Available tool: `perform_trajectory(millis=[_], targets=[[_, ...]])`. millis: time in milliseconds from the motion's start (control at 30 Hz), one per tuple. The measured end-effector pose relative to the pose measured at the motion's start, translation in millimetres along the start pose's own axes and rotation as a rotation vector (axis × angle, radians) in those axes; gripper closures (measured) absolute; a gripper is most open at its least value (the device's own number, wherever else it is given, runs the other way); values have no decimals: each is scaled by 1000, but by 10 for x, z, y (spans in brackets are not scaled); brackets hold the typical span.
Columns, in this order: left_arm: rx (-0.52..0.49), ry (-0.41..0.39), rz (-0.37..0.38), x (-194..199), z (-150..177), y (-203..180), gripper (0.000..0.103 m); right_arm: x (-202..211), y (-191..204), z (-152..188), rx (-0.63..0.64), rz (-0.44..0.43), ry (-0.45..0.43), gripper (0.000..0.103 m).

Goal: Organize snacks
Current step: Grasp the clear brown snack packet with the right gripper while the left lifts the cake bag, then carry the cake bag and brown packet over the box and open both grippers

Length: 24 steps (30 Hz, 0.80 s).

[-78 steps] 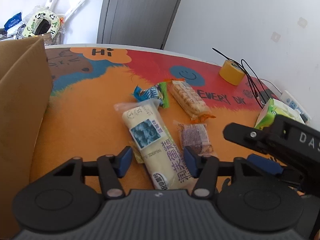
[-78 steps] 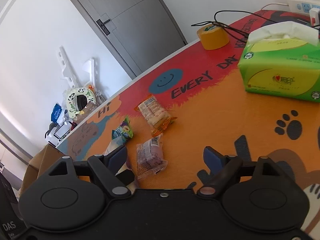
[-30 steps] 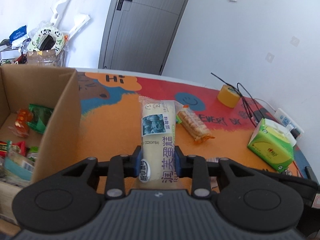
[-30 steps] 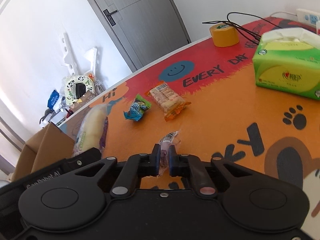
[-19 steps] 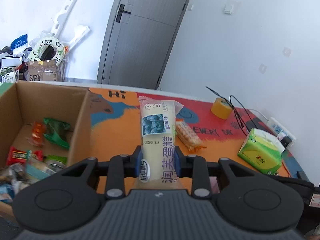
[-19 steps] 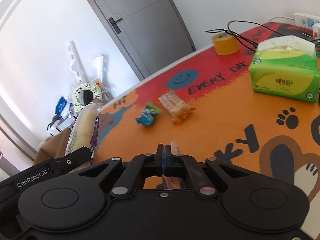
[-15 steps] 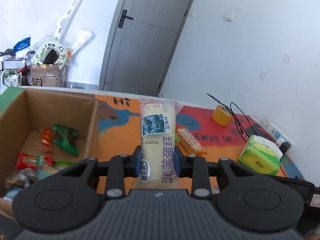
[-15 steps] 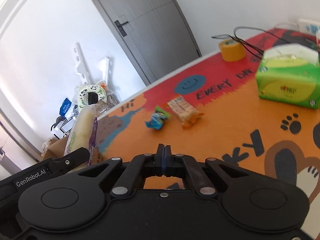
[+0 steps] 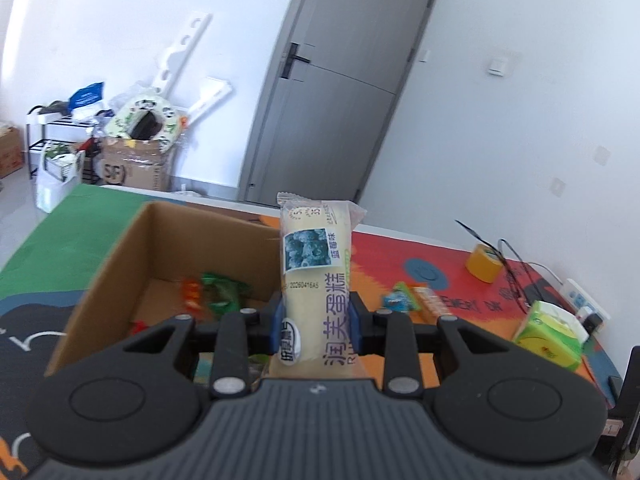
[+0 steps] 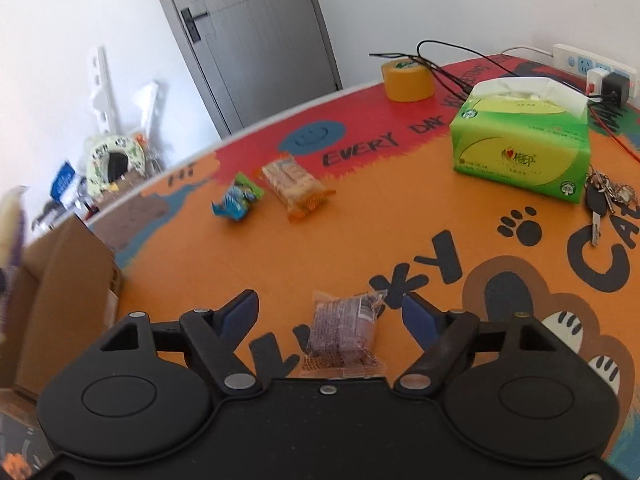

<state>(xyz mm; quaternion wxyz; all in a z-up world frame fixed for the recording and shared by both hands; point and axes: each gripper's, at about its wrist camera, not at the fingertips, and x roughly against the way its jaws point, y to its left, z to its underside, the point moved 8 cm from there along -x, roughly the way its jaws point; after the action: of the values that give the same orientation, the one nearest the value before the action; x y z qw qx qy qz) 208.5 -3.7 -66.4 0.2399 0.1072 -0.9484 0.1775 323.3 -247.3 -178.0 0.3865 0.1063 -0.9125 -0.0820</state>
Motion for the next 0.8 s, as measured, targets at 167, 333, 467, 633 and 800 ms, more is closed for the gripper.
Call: perform_trajectory(millis=[167,333,467,633,800], targets=[[25,3,-57,48,-5,323,72,-208,49,155,34,61,61,62],[43,3,-97,58,-42,576,72,-160,183,136,48,26,34,70],[58,5,-118,48,-66,725,72,-91,377,105,50,-40,28,70],[63,6,-139,10,-106,818,71,33,678,-32,72,-104,-4,70],[57,-11,-178,49,-175,916,69,209,1026,-201,111,-170,-58,70]])
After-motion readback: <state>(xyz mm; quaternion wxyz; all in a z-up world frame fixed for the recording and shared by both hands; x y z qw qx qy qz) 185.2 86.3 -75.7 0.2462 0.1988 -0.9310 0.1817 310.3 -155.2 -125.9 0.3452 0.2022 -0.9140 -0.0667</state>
